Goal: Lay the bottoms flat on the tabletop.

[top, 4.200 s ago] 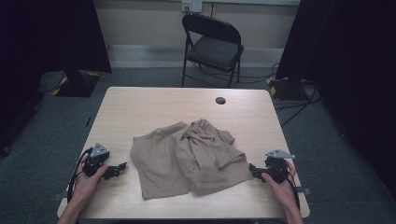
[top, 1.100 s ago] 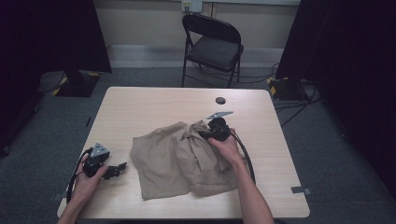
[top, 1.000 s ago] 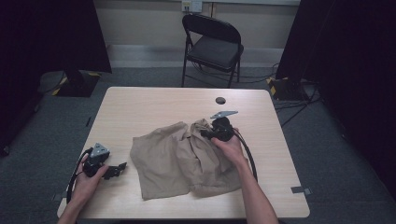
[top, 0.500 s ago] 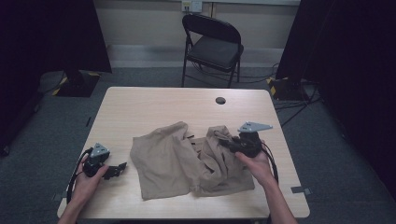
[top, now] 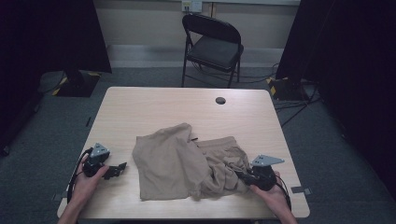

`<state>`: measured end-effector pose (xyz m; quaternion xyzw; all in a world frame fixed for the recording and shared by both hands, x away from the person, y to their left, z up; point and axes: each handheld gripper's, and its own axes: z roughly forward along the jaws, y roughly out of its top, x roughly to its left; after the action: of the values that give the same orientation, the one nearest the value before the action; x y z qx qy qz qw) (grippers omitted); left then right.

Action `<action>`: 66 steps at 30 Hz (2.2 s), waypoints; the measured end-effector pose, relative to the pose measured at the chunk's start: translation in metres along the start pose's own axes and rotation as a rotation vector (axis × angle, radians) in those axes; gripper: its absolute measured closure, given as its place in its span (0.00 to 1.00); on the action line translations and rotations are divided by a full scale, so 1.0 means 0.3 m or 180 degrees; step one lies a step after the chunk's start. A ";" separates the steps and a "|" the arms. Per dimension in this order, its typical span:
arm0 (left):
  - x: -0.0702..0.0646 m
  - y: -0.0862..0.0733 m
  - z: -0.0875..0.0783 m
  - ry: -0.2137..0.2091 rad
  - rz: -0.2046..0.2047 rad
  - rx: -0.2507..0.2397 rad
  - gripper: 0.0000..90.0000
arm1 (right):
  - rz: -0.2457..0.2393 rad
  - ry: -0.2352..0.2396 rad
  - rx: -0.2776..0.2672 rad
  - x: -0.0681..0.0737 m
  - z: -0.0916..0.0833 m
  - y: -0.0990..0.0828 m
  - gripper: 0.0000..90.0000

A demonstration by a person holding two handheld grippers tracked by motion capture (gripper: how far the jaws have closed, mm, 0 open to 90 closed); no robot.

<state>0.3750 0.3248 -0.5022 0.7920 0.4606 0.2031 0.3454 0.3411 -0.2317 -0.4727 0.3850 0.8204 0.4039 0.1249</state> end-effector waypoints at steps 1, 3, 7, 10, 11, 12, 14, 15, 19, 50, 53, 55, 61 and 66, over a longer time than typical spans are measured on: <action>0.000 0.000 0.000 0.0000 0.0000 0.0000 0.13 | 0.0021 0.0022 0.0010 -0.004 0.008 -0.011 0.86; -0.002 0.000 0.000 0.0011 -0.0015 0.0000 0.13 | 0.0022 0.0006 0.0072 -0.002 0.023 -0.024 0.86; -0.002 0.001 0.000 0.0010 -0.0023 0.0011 0.13 | -0.0017 -0.0005 0.0108 -0.006 0.040 -0.026 0.86; 0.002 0.023 -0.005 -0.0059 -0.0095 0.0066 0.22 | -0.0046 -0.0079 0.0121 -0.004 0.044 -0.022 0.72; 0.002 0.023 -0.005 -0.0059 -0.0095 0.0066 0.23 | -0.0046 -0.0079 0.0121 -0.004 0.044 -0.022 0.72; 0.004 0.039 -0.010 -0.0148 -0.0121 -0.0022 0.23 | -0.0050 -0.0092 0.0067 -0.010 0.034 -0.011 0.60; 0.003 0.070 -0.013 -0.0165 -0.0161 -0.0083 0.23 | 0.0001 -0.0095 -0.0028 -0.017 0.017 0.001 0.51; 0.003 0.070 -0.013 -0.0165 -0.0161 -0.0083 0.23 | 0.0001 -0.0095 -0.0028 -0.017 0.017 0.001 0.51; -0.018 0.151 0.001 -0.0310 -0.0187 -0.0234 0.23 | 0.0077 -0.0064 -0.0125 -0.022 -0.009 0.014 0.39; -0.291 0.484 0.435 -0.0967 0.0173 0.0064 0.67 | 0.0107 -0.0124 0.0054 -0.042 0.041 -0.013 0.35; -0.291 0.481 0.422 -0.1019 0.0119 -0.0043 0.90 | 0.0105 -0.0133 0.0060 -0.042 0.041 -0.013 0.35; -0.280 0.485 0.397 -0.1141 0.0090 -0.0123 0.96 | 0.0105 -0.0133 0.0062 -0.041 0.040 -0.013 0.35; -0.249 0.497 0.256 -0.1306 0.0111 -0.0470 0.98 | 0.0123 -0.0115 0.0065 -0.045 0.042 -0.014 0.35; -0.254 0.463 0.113 -0.1360 0.0208 -0.0703 0.98 | 0.0128 -0.0136 0.0075 -0.043 0.042 -0.013 0.35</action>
<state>0.4410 0.1994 -0.4236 0.7889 0.3262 0.0911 0.5128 0.3541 -0.2355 -0.4852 0.4114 0.8143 0.3884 0.1298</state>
